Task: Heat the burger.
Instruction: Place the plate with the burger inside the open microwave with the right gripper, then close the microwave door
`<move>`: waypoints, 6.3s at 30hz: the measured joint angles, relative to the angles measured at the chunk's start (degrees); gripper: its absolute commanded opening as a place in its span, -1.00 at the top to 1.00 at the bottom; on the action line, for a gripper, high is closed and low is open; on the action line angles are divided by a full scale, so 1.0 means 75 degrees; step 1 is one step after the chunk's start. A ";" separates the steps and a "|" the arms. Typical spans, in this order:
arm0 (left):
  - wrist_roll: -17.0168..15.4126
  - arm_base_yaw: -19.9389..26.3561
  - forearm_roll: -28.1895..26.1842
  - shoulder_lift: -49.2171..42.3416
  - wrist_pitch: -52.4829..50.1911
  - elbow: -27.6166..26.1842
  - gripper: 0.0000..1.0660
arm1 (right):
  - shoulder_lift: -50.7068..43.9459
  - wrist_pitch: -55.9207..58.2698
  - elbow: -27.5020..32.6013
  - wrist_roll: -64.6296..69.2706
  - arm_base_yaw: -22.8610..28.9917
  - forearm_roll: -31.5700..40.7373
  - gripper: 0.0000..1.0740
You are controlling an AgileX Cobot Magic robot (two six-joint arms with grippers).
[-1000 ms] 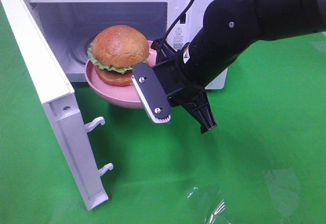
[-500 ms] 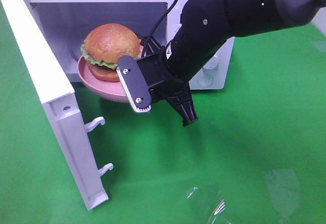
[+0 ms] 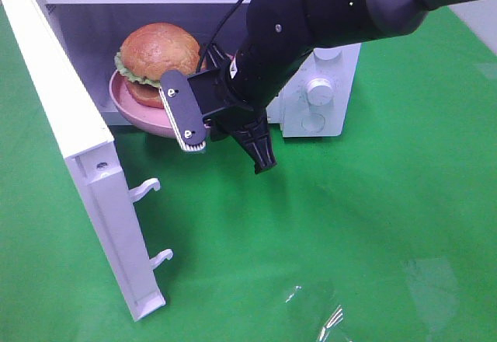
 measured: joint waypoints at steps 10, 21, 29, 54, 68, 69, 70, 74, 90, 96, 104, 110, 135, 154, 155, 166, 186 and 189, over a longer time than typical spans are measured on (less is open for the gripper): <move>0.0000 0.0000 0.0000 0.0000 0.0000 0.0000 -0.85 | 0.0741 0.0290 -0.1070 0.0573 -0.0015 -0.0321 1.00; 0.0000 0.0000 0.0000 0.0000 0.0000 0.0000 -0.85 | 0.1444 0.0695 -0.2170 0.1253 -0.0023 -0.0527 1.00; 0.0000 0.0000 0.0000 0.0000 0.0000 0.0000 -0.85 | 0.1826 0.1047 -0.2743 0.1620 -0.0023 -0.0718 1.00; 0.0000 0.0000 0.0000 0.0000 0.0000 0.0000 -0.85 | 0.2758 0.1566 -0.4377 0.1658 -0.0053 -0.0863 1.00; 0.0000 0.0000 0.0000 0.0000 0.0000 0.0000 -0.85 | 0.2758 0.1268 -0.4385 0.1642 -0.0076 -0.0963 0.63; 0.0000 0.0000 0.0000 0.0000 0.0000 0.0000 -0.85 | 0.2758 0.1268 -0.4385 0.1642 -0.0076 -0.0963 0.63; 0.0000 0.0000 0.0000 0.0000 0.0000 0.0000 -0.85 | 0.2750 0.1154 -0.4431 0.1673 -0.0076 -0.0978 0.53; 0.0000 0.0000 0.0000 0.0000 0.0000 0.0000 -0.85 | 0.2712 0.1001 -0.4469 0.1811 -0.0076 -0.0993 0.30; 0.0000 0.0000 0.0000 0.0000 0.0000 0.0000 -0.85 | 0.2704 0.0940 -0.4469 0.2200 -0.0092 -0.0985 0.26; 0.0000 0.0000 0.0000 0.0000 0.0000 0.0000 -0.85 | 0.2704 0.0955 -0.4469 0.2261 -0.0092 -0.0955 0.22; 0.0000 0.0000 0.0000 0.0000 0.0000 0.0000 -0.85 | 0.2483 0.0879 -0.4202 0.2605 -0.0031 -0.0817 -0.17; 0.0000 0.0000 0.0000 0.0000 0.0000 0.0000 -0.85 | 0.2108 0.0550 -0.3575 0.2620 -0.0015 -0.0787 -0.33; 0.0000 0.0000 0.0000 0.0000 0.0000 0.0000 -0.85 | -0.0481 -0.0512 0.0191 0.3040 -0.0015 -0.0779 -0.39; 0.0000 0.0000 0.0000 0.0000 0.0000 0.0000 -0.85 | -0.2880 0.0206 0.2399 0.7532 -0.0015 -0.0779 -0.39; 0.0000 0.0000 0.0000 0.0000 0.0000 0.0000 -0.85 | -0.3201 0.0443 0.2628 0.8044 -0.0015 -0.0779 -0.39; 0.0000 0.0000 0.0000 0.0000 0.0000 0.0000 -0.85 | -0.4897 0.1765 0.3751 0.9885 -0.0015 -0.0779 -0.39; 0.0000 0.0000 0.0000 0.0000 0.0000 0.0000 -0.85 | -0.8342 0.4072 0.5607 1.1429 -0.0015 -0.0772 -0.39; 0.0000 0.0000 0.0000 0.0000 0.0000 0.0000 -0.85 | -0.8762 0.4202 0.5798 1.1459 -0.0138 -0.0672 -0.39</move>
